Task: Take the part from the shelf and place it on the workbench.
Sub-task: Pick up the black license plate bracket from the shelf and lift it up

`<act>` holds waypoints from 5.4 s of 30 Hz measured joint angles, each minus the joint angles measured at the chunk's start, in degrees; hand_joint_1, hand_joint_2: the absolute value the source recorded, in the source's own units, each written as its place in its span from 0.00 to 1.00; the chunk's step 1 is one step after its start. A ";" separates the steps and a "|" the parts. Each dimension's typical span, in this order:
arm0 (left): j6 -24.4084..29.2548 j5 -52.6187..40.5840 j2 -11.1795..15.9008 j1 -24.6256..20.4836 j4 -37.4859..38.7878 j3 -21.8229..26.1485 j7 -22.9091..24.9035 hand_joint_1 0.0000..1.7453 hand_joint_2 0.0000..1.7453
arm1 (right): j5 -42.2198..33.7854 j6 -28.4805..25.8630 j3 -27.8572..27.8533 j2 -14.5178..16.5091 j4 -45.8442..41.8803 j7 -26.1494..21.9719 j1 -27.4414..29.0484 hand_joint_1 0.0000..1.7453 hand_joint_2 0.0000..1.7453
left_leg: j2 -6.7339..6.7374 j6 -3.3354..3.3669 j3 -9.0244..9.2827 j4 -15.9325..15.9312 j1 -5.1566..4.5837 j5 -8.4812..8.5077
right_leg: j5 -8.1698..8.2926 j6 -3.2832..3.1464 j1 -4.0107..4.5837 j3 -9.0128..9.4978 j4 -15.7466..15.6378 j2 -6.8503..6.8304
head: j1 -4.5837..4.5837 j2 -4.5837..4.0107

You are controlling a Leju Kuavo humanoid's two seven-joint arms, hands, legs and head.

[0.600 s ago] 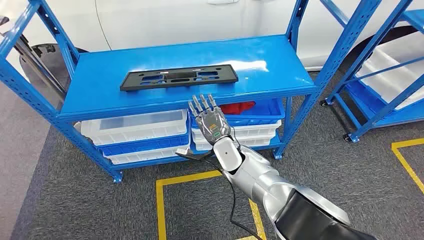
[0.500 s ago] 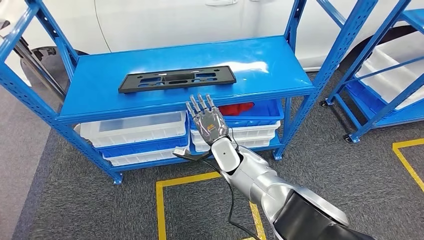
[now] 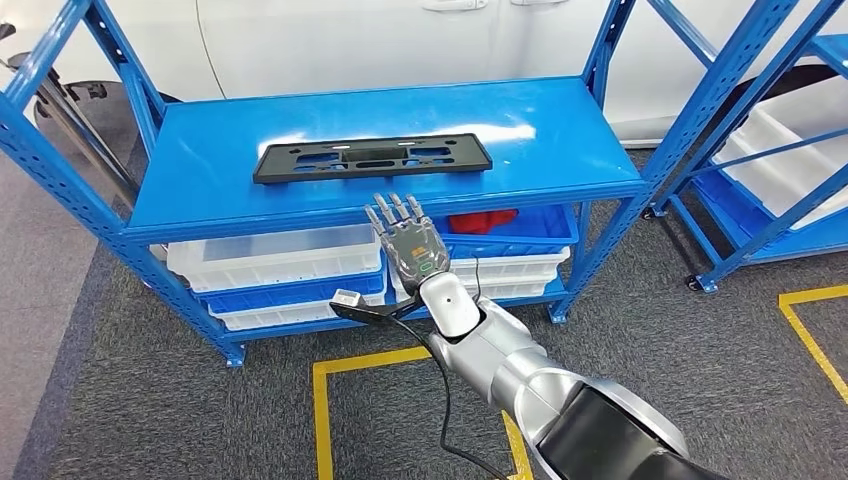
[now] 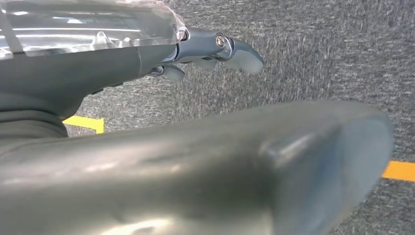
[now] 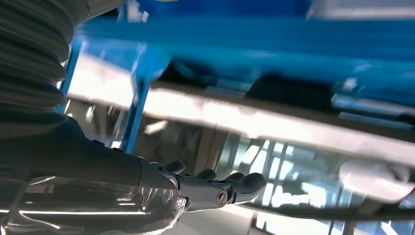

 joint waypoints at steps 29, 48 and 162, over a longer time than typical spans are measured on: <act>0.12 -0.10 0.22 0.35 0.15 0.16 -0.72 0.00 0.00 | -5.28 0.05 -12.51 3.48 -1.30 -8.58 1.12 0.00 1.00 | 0.04 -0.25 -0.60 0.32 0.06 0.42 | 1.18 -0.22 0.18 4.85 -6.17 0.16 | 0.01 0.01; 0.21 -0.55 0.18 0.21 0.26 0.16 -0.92 0.00 0.00 | 2.71 -1.61 -11.00 5.64 -1.58 -6.49 0.59 0.00 1.00 | -0.02 -2.72 -6.06 15.15 -0.12 -7.86 | 7.53 -3.24 0.26 6.24 -14.26 0.11 | 0.02 -0.01; -1.34 0.62 0.18 1.26 0.66 2.61 -10.13 0.00 1.00 | -4.05 13.15 4.56 5.78 -3.69 -4.12 -1.35 1.00 1.00 | -0.17 -0.94 0.66 0.27 -0.08 -0.83 | 6.99 -2.11 0.94 5.15 -12.59 0.25 | 0.08 -0.01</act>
